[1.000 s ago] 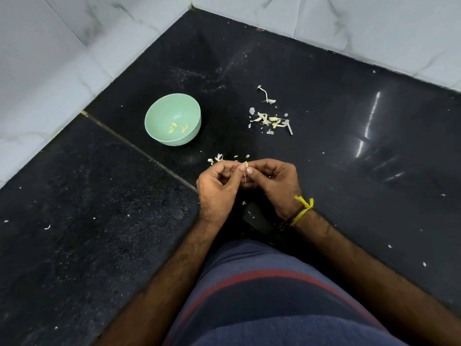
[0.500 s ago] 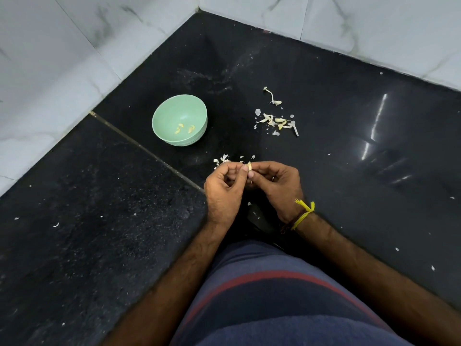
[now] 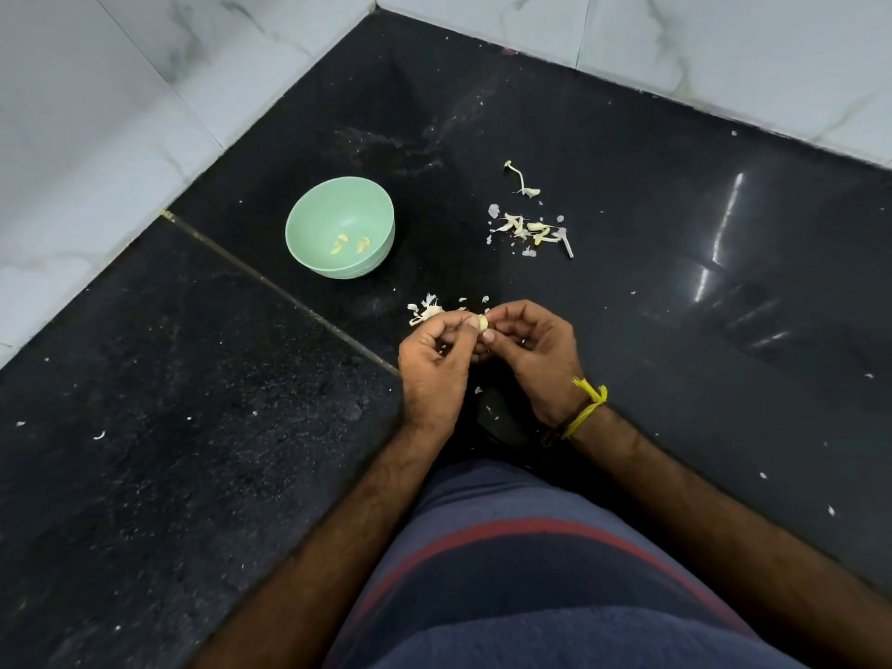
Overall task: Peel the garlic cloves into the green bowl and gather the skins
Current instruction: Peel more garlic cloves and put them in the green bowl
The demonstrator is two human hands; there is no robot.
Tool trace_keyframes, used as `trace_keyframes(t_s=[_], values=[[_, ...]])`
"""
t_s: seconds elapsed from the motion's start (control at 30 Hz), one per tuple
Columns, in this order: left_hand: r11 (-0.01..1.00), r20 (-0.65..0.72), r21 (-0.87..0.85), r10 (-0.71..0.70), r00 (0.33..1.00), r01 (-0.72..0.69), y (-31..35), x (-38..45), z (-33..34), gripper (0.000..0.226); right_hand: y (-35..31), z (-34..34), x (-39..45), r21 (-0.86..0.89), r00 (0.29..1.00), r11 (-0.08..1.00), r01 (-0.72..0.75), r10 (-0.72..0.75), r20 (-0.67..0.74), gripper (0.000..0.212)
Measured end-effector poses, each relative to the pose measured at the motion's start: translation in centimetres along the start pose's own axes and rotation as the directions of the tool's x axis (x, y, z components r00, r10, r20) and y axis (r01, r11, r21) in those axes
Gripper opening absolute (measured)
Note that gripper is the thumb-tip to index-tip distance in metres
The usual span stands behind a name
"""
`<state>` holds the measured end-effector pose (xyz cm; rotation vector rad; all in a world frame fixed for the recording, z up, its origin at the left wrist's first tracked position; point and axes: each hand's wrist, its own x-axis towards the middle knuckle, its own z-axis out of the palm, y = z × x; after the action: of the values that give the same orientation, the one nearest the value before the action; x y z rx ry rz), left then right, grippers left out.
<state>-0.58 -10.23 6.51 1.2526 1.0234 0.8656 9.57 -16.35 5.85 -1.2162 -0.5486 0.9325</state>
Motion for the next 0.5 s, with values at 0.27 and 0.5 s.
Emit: trace_keyframes(t_s=[0.27,0.5], values=[[0.982,0.047,-0.156,-0.102,0.994,0.108,0.1,-0.3,0.2,0.009,0.2,-0.7,0.4,0.147,0.998,0.988,-0.038,0.029,0.064,0.016],[0.980,0.067,-0.138,-0.133,0.989,0.141,-0.3,-0.4,0.2,0.010,0.4,-1.1,0.7,0.236,0.987,0.962,-0.137,0.111,0.119,0.018]])
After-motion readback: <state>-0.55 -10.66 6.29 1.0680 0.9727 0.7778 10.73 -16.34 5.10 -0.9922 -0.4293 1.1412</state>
